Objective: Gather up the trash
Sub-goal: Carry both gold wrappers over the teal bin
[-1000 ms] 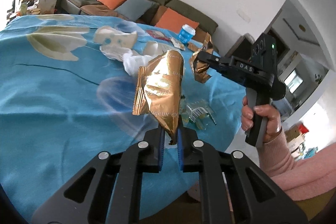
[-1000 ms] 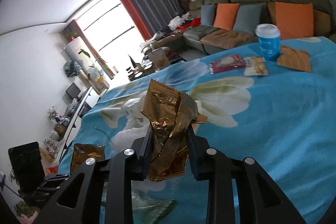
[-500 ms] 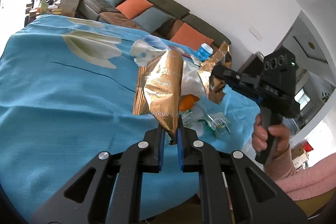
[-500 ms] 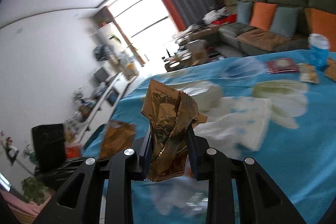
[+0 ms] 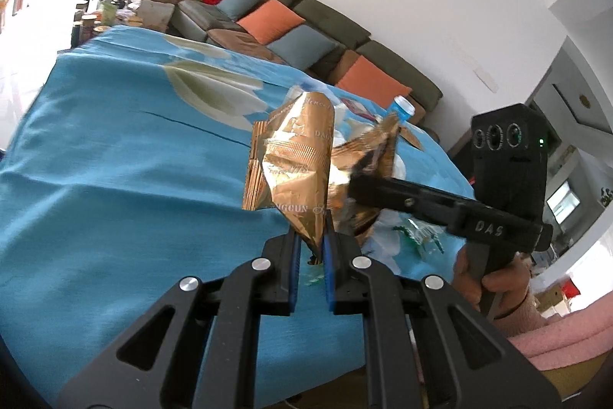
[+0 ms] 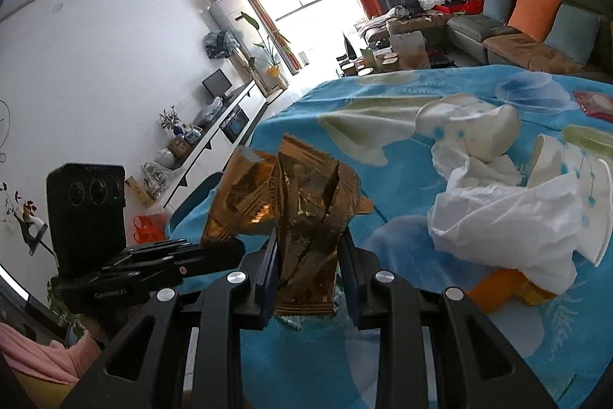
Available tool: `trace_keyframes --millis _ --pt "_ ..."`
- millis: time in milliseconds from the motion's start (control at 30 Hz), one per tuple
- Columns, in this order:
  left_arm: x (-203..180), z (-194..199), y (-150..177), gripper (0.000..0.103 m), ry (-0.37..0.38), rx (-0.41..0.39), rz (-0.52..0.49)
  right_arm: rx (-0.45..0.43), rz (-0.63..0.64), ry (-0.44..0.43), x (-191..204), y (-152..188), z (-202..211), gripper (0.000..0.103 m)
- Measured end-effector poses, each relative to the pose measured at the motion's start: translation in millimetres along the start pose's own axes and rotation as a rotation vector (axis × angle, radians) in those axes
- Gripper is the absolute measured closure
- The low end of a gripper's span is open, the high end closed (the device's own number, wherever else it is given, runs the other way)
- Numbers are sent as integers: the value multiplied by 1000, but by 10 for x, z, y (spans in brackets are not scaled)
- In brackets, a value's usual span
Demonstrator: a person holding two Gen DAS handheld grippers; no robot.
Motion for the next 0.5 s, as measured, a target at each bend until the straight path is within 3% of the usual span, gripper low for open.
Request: trace_keyframes --millis 500 --pt "186 546 1 92 -117 -75 8 -57 7 -85 204 -328 36 76"
Point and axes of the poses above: each gripper's, at about its wrist camera, not at the fingertips, and z roughly against the way its jaws point, x to its left, y to its underside, the point moved 4 cm from there along -z, roughly the way its jaws point, and after that the axes turned 9 degrees about y, right-handed, at the moved point
